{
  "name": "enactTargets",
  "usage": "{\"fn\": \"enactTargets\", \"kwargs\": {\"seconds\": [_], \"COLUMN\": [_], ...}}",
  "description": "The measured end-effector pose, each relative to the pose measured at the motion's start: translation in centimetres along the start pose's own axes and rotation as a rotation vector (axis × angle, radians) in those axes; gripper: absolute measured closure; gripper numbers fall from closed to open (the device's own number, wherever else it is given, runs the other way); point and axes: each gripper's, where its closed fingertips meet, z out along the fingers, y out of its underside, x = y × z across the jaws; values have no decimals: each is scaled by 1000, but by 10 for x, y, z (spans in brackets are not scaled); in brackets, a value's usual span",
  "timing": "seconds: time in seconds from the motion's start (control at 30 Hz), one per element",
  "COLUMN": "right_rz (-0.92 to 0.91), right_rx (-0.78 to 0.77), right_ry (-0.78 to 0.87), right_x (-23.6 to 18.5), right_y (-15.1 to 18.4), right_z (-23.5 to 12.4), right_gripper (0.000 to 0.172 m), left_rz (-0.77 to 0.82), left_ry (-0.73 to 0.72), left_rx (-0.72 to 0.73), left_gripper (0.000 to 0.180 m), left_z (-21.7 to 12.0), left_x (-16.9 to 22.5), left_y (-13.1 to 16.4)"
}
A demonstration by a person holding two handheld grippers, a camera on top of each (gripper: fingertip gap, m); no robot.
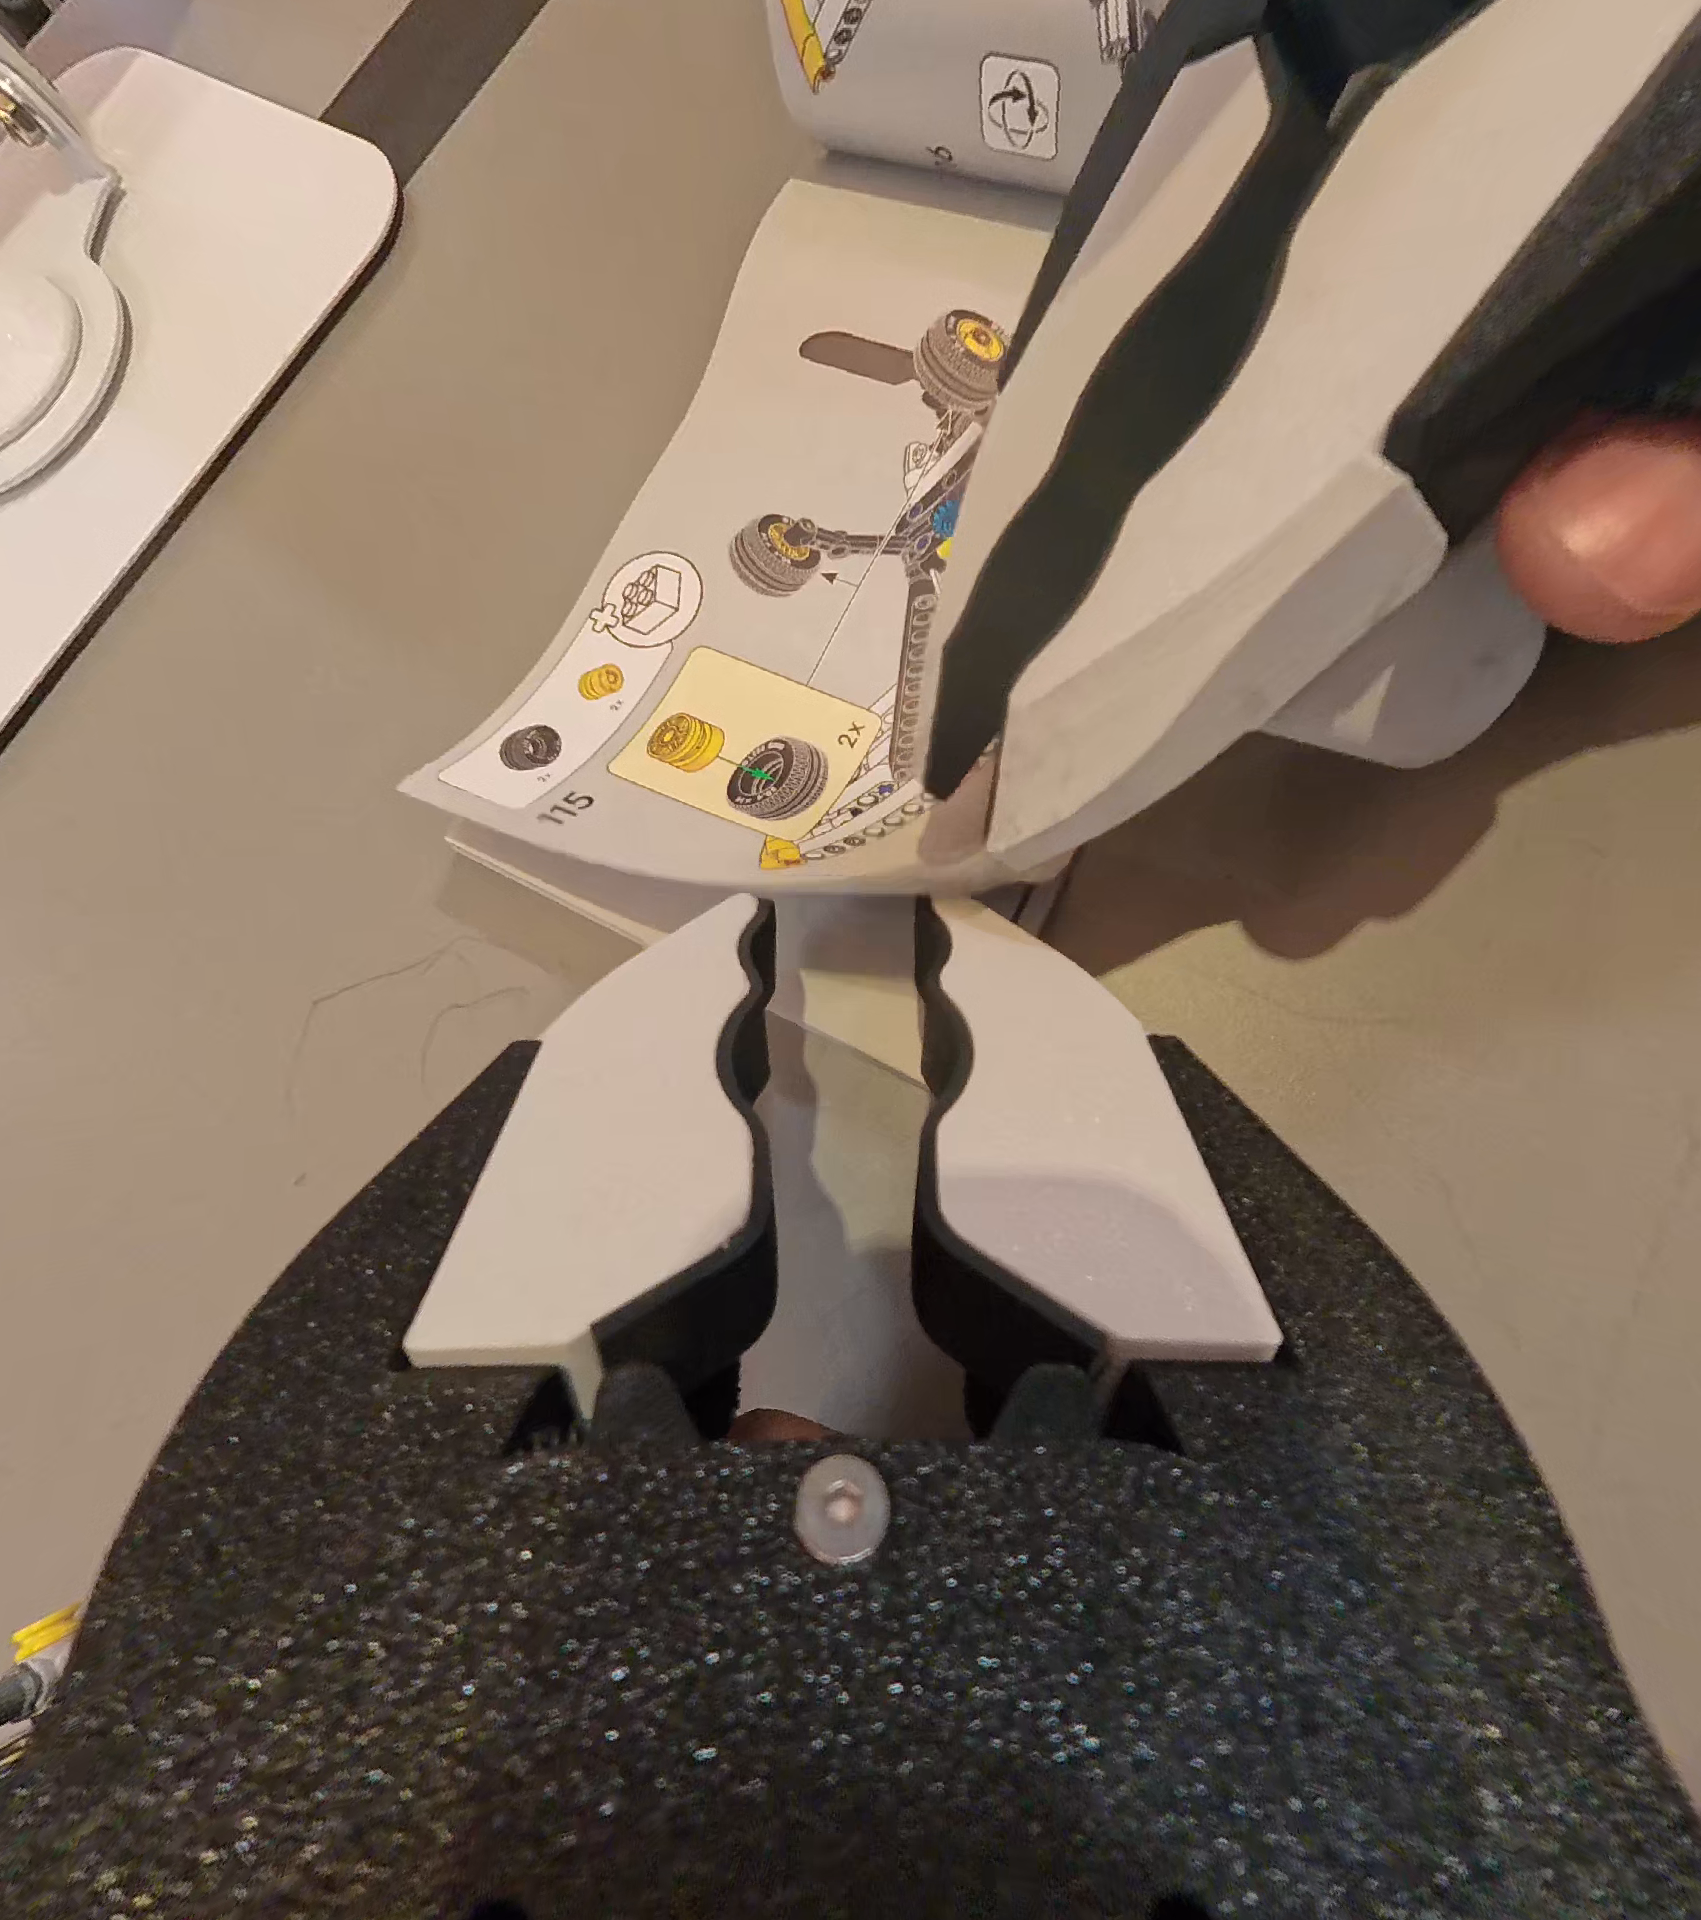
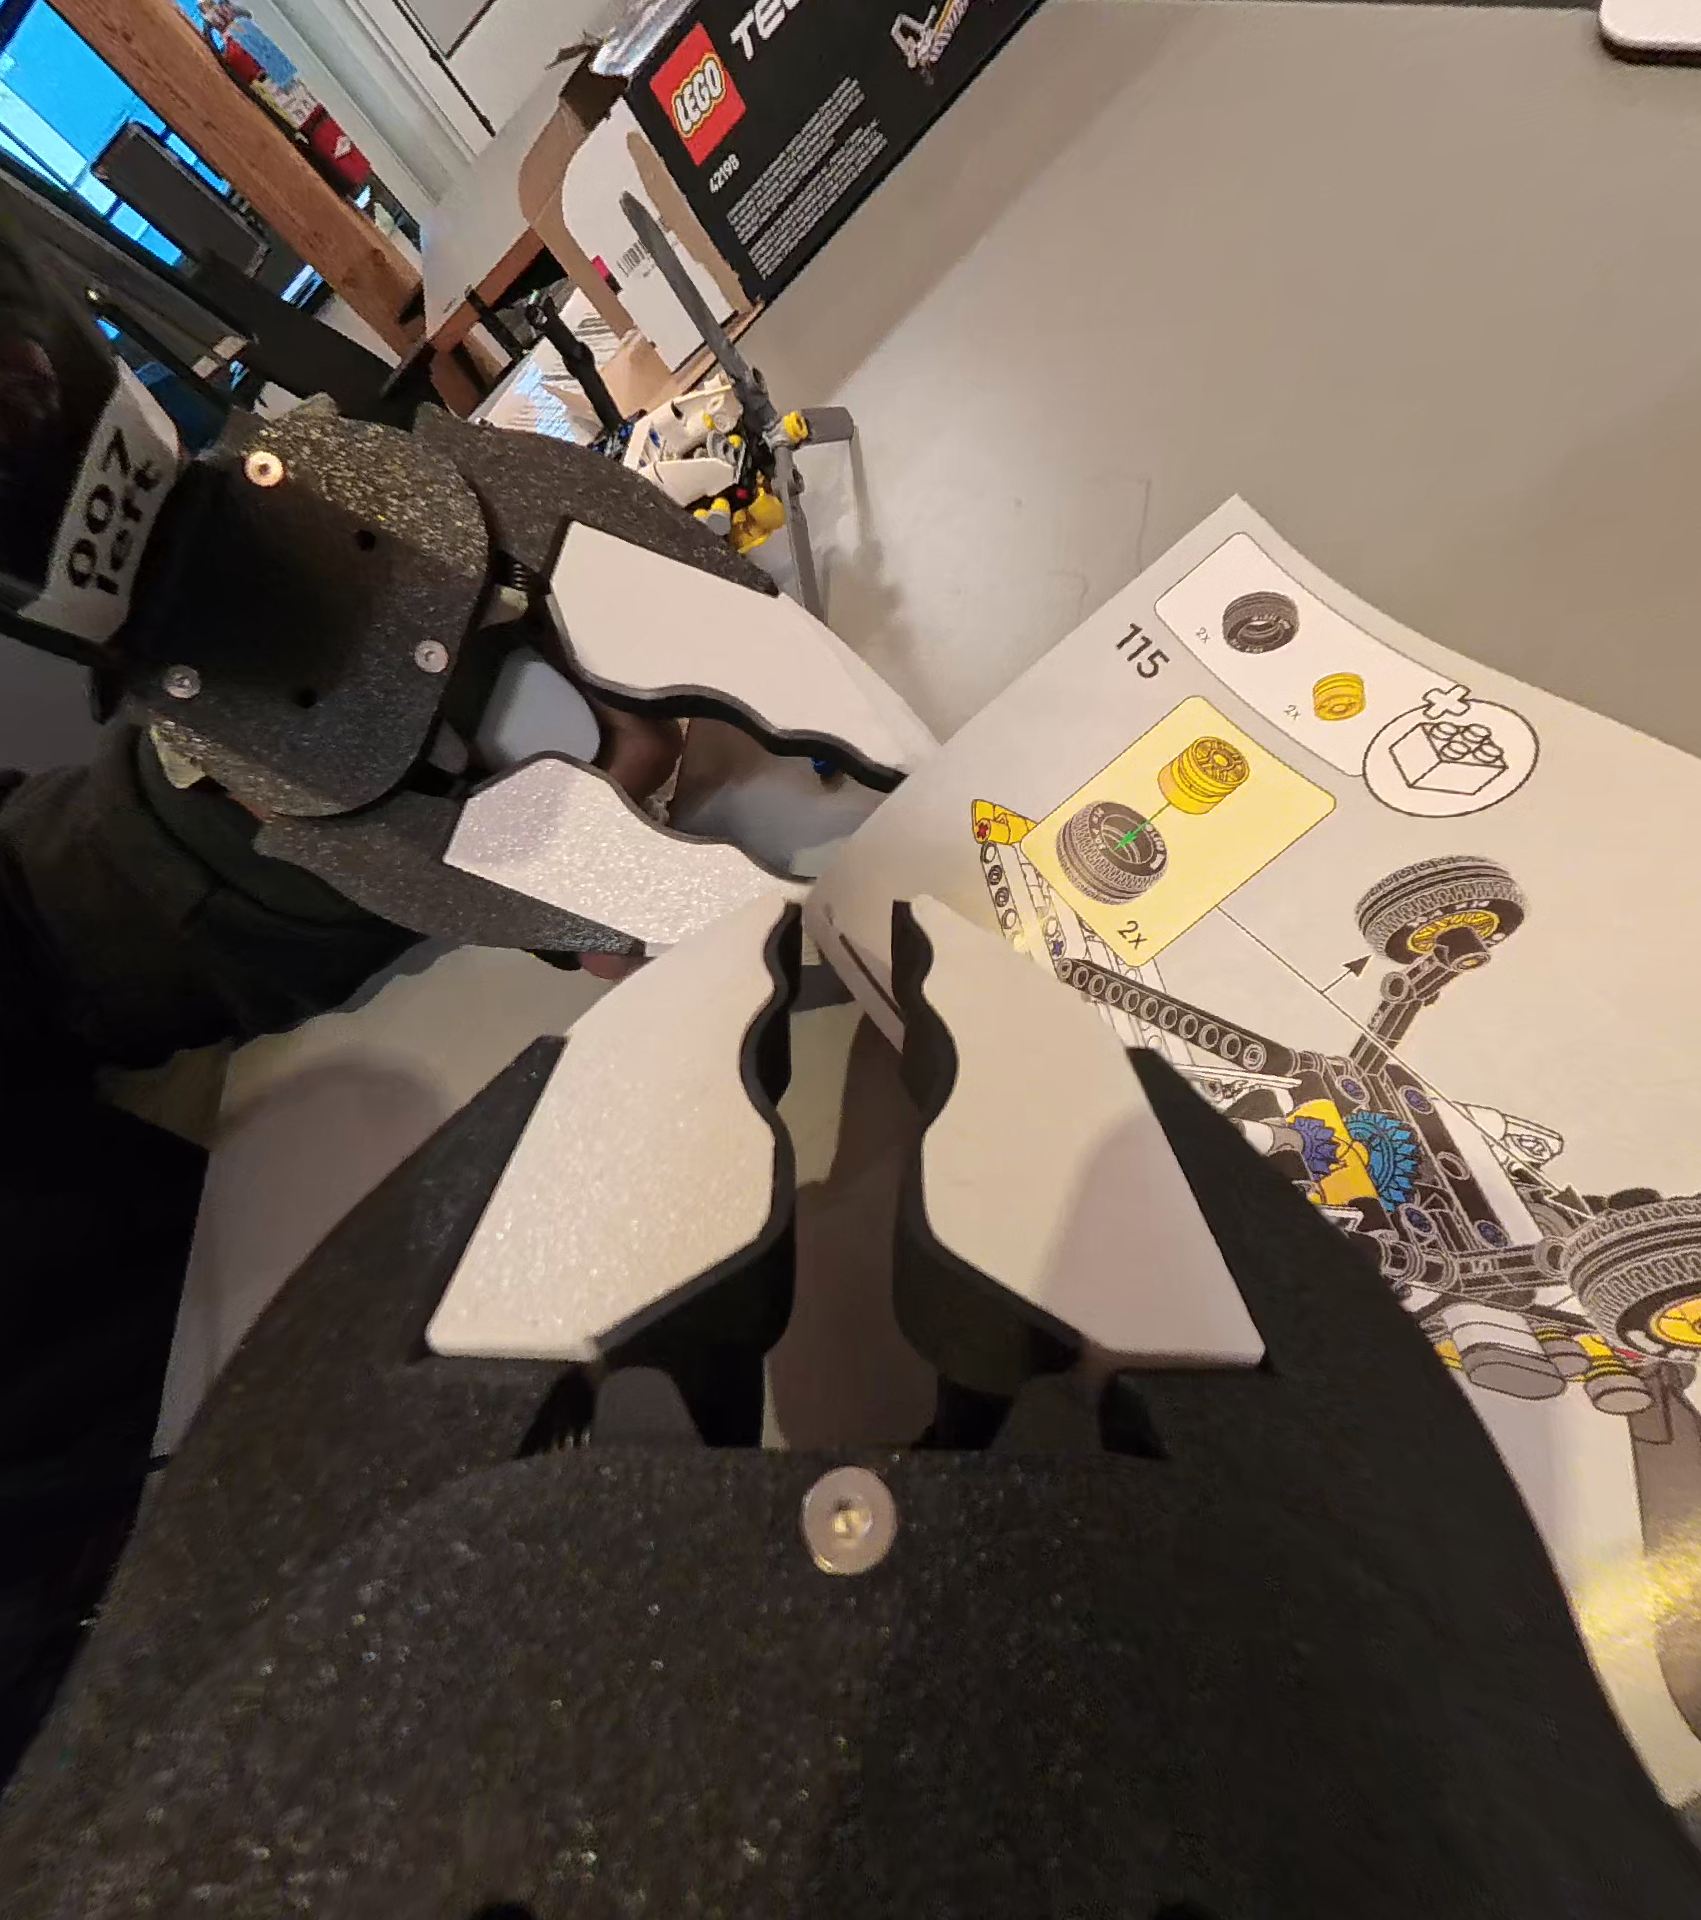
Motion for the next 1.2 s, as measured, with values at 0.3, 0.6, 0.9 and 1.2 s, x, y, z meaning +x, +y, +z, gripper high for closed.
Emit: {"fn": "enactTargets", "kwargs": {"seconds": [0.3,0.6,0.9,1.2], "right_rz": [-1,-14,-5,42], "right_rx": [-47,-148,-159,-128], "right_ry": [42,141,172,105], "right_x": [6,17,24,19], "right_y": [-3,-26,-21,-17], "right_z": [-1,15,15,11], "right_gripper": [150,135,135,134], "left_rz": [14,31,46,41], "left_ry": [-3,2,3,2], "left_rx": [17,51,41,34], "left_gripper": [154,155,155,155], "left_z": [0,-1,0,1], "left_x": [-1,-2,1,0], "left_y": [-1,-6,-4,-2]}}
